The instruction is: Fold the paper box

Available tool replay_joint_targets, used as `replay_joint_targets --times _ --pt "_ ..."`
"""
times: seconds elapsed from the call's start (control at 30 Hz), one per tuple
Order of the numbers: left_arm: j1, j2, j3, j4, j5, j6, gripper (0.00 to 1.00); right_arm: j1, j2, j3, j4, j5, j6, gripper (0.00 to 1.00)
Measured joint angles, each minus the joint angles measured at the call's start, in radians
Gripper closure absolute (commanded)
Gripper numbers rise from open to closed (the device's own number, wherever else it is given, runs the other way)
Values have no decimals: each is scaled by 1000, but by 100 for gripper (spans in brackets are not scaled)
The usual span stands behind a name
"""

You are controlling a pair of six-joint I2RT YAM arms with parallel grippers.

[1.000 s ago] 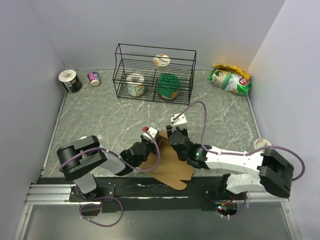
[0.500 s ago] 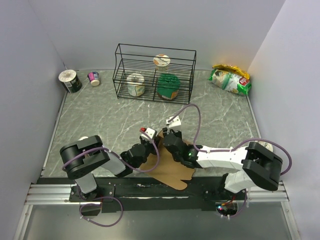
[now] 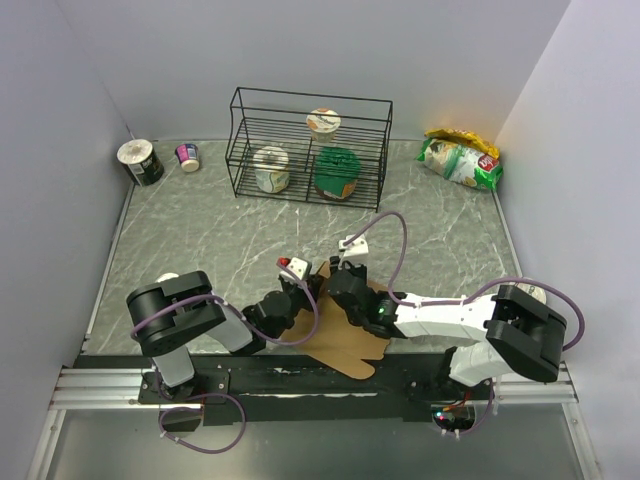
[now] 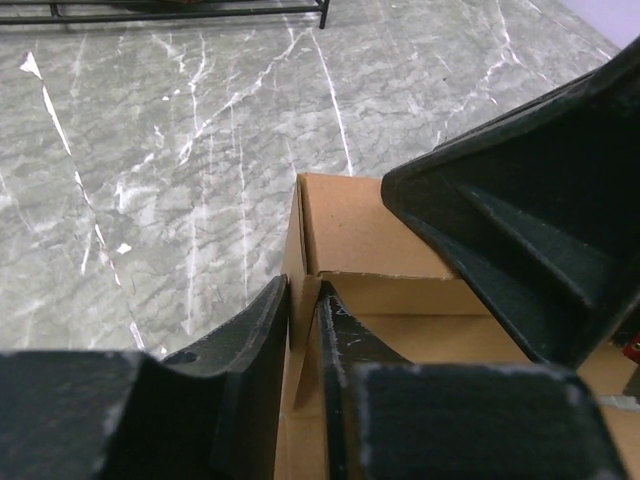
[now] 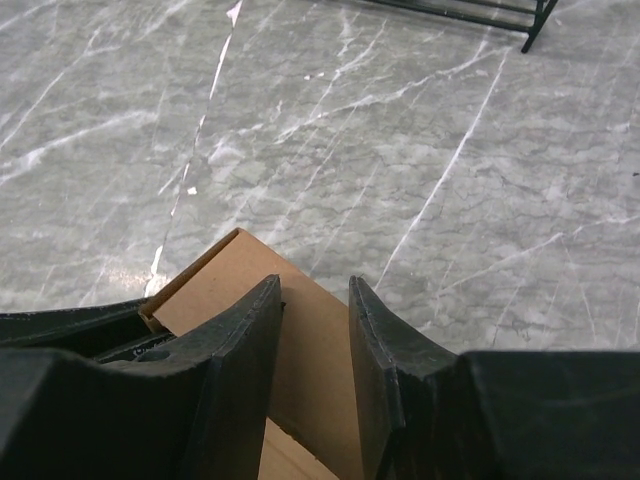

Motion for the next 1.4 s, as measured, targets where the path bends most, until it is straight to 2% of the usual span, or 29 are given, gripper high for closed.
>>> replay_joint_targets --times 0.07,0.17,0.3,0.37,0.57,0.7,1.07,1.17,1.27,1.4 --pt "-2 0 0 -4 0 -6 70 1 0 -3 -3 2 5 59" --pt "-7 3 -6 -35 11 -11 71 1 0 -3 -3 4 11 59" --pt "-11 15 -19 -65 24 -15 82 1 0 -3 -4 4 15 59" --pt "-11 16 -19 -65 24 -15 82 1 0 -3 -5 4 16 59" --pt "-11 23 -19 -56 23 -14 73 1 0 -3 -5 4 18 59" --pt "-12 17 -19 -74 33 -15 62 1 0 -3 -5 4 18 59" --pt "-7 -49 -16 -165 87 -6 57 1 -1 -5 -4 6 18 59" --pt "11 -60 -13 -171 115 -6 59 1 -3 -5 -4 4 18 59" --pt "29 -65 0 -174 139 -6 64 1 -5 -6 -5 3 18 59" --pt "42 -66 12 -181 148 2 82 1 -5 -6 -10 8 16 59"
